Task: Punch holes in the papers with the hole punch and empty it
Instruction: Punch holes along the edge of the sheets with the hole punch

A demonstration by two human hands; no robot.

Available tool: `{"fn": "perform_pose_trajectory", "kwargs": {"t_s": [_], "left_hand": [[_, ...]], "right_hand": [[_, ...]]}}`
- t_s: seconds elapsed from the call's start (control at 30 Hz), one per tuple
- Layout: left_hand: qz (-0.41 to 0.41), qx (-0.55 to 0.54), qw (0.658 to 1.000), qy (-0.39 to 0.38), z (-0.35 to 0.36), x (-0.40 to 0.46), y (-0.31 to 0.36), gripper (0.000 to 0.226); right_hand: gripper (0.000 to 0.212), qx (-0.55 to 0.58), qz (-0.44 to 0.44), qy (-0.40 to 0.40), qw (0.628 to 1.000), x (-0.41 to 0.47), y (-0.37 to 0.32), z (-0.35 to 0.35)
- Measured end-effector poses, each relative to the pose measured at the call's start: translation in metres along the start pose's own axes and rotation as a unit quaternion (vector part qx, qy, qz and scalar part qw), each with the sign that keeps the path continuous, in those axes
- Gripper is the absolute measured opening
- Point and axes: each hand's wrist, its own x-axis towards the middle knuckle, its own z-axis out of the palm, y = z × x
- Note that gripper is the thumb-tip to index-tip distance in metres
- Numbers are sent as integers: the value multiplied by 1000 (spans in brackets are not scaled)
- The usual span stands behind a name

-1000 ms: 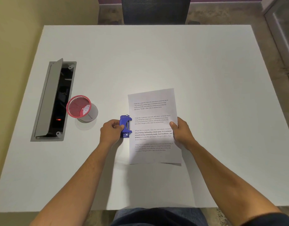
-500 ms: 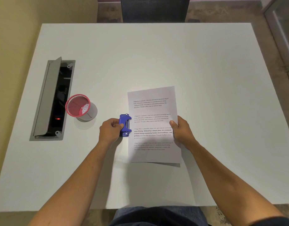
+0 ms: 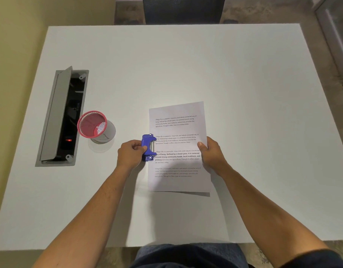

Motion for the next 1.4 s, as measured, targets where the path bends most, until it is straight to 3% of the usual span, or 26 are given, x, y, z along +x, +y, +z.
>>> {"fn": "perform_pose_trajectory", "kwargs": {"t_s": [0.67,1.03,1.13,1.23,1.4], "left_hand": [[-18,-15,999,-37,-3,5,-3,3],[-12,-9,999,-33,-2,7,-2,15],[-15,-23,999,-39,-3,9,-4,6],[-23,-29,999,-11,-2,13,-3,43],[24,128,990,50,10,19,11,48]], "right_hand": [[30,43,14,-8,999,4,0,-1],[31,10,24,-12,1000,10,2,1],[31,7,29,-12,999,10,1,1],[31,4,35,-14,999,10,0,0],[33,-15,36,-22,999,10,-1,0]]}}
